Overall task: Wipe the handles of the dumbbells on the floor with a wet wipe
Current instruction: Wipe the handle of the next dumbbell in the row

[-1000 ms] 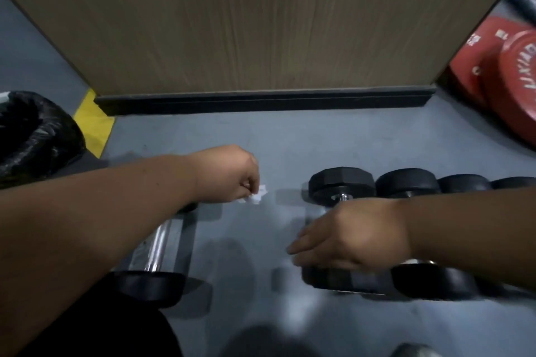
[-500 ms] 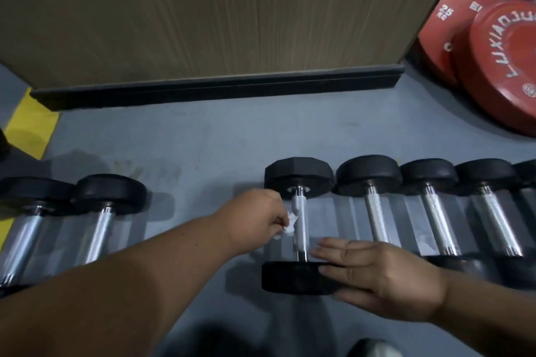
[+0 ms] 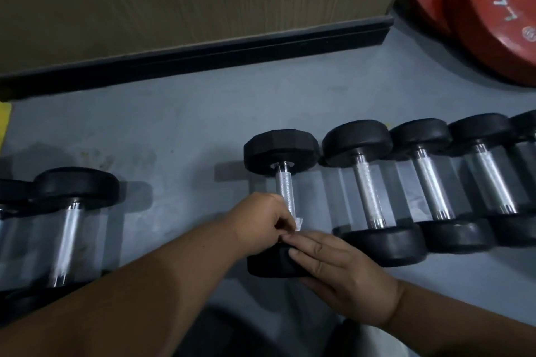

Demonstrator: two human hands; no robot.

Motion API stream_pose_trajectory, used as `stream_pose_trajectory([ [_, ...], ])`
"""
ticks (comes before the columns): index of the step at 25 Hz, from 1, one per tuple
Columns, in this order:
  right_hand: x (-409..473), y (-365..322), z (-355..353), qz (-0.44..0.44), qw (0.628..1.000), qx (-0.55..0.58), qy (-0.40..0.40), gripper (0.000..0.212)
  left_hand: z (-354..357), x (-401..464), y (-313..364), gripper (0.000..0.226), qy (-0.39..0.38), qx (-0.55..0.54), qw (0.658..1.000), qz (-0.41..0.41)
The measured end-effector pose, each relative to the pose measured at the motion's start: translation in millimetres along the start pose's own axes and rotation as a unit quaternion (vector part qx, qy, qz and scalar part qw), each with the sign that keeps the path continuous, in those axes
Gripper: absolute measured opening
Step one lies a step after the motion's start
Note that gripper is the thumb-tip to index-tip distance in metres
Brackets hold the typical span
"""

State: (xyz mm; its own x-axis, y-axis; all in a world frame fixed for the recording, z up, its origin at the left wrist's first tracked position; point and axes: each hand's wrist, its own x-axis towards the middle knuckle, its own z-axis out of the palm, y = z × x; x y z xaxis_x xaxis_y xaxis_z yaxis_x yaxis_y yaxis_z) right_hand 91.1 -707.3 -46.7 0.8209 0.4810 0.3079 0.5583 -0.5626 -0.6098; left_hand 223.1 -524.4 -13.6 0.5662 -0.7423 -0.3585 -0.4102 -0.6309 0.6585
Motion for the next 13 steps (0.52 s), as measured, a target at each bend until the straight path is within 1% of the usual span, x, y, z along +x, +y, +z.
stream_pose_trajectory([
  [3, -3.4, 3.0, 3.3, -0.023, 1.0, -0.01, -0.006, 0.05, 1.7, 8.3, -7.6, 0.015, -0.012, -0.023, 1.0, 0.018],
  [6, -8.8, 5.7, 1.3, -0.016, 0.999, -0.046, -0.006, 0.05, 3.6, 15.1, -10.9, 0.014, -0.008, -0.015, 0.999, 0.046],
  [8, -11.4, 3.6, 4.0, -0.014, 0.998, -0.062, -0.011, 0.049, 4.8, 20.7, -13.0, 0.013, 0.013, 0.001, 0.998, 0.063],
  [13, -13.3, 6.7, 1.2, -0.013, 0.998, -0.067, -0.01, 0.045, 1.8, 46.2, -18.7, 0.014, 0.106, 0.03, 0.992, 0.066],
])
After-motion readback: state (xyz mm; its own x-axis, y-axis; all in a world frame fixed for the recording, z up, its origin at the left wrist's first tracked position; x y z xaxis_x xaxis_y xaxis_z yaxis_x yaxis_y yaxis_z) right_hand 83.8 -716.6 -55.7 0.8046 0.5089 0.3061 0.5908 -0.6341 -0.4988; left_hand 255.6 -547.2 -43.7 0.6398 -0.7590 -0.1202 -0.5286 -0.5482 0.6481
